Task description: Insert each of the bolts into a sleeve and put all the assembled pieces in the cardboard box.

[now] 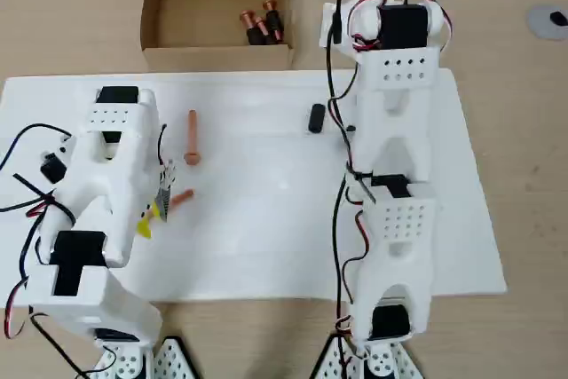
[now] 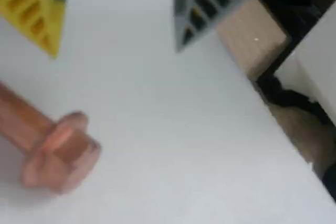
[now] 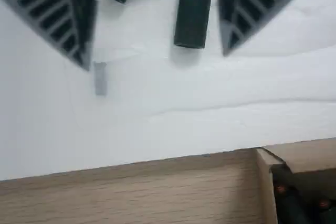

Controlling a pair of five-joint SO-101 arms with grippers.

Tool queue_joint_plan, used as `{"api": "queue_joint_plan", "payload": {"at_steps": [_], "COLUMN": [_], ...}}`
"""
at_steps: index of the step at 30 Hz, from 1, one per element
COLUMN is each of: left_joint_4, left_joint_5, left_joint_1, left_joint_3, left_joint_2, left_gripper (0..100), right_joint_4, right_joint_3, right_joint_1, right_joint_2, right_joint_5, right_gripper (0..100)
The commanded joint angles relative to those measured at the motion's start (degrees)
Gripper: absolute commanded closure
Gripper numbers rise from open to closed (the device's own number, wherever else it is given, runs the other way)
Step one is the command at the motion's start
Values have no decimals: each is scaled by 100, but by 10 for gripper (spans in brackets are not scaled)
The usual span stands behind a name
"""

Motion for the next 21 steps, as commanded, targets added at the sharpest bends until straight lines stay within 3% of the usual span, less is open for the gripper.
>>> {"api": "queue_joint_plan", "payload": {"at_steps": [1,11,21], "left_joint_4": [53,-1275,-1802], "left_joint_5": [334,448,800], "left_joint_1": [-35,-387,-176], "left_joint_3": [-369,448,255], "left_joint_2": [-75,-66,-127], "left_gripper": [846,846,847], "right_joint_4": [79,79,79], "right_joint_3": [4,13,303], "right_joint_1": [-136,-136,-136], "right_joint_2": [-365,-365,-365], "right_joint_5": [-53,-44,-35], "right_gripper": [803,803,803]}}
